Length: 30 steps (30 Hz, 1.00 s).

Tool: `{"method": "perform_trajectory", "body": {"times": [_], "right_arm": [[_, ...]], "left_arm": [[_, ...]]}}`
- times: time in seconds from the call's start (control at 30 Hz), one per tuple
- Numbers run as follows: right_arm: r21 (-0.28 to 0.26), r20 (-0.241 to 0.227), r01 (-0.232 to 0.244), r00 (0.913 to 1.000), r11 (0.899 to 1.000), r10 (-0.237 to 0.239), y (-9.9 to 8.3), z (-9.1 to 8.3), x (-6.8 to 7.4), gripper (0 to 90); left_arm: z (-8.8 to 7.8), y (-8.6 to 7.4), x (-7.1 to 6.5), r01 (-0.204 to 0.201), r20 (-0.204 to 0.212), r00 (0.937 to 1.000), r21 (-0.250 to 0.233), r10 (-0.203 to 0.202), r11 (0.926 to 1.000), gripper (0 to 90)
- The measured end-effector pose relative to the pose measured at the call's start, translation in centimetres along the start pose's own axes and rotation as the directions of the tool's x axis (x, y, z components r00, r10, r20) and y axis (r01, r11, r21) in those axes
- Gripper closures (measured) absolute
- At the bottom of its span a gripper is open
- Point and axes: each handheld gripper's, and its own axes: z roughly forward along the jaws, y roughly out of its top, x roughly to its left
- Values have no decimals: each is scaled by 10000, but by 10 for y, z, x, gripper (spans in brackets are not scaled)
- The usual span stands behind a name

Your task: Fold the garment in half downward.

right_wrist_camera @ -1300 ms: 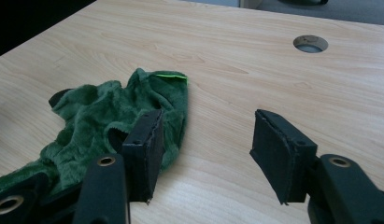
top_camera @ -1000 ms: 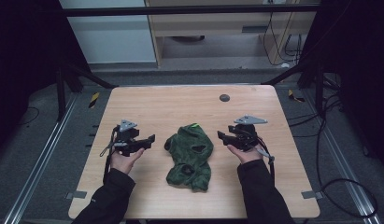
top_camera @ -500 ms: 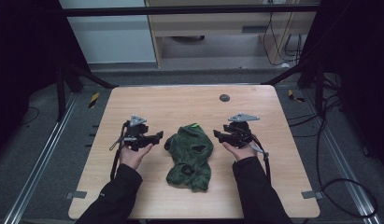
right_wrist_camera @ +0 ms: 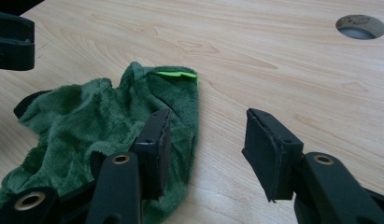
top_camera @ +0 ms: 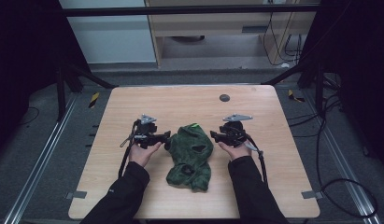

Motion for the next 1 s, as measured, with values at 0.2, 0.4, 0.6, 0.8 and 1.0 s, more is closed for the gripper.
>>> {"method": "perform_trajectory", "body": {"times": [0.2,0.4,0.6,0.8,1.0], "right_arm": [[182,-101,-81,9999,9998,83,-3,12,2,522],[267,-99,-24,9999,9996,27,-5,18,4,530],[445,-128,-63,9999,9990,69,-7,24,5,542],[729,-236,63,9997,9973,-46,-12,33,7,567],[1072,-302,155,9995,9941,-123,-15,40,9,605]], "left_arm": [[10,3,-4,-58,43,10000,272,57,9996,365],[21,4,-9,-294,35,9996,541,293,9981,382],[32,1,-9,-207,86,9998,886,200,9959,411],[43,-5,-8,-264,120,9996,1394,250,9899,456],[48,-10,-6,-184,217,9996,1536,152,9880,506]]}}
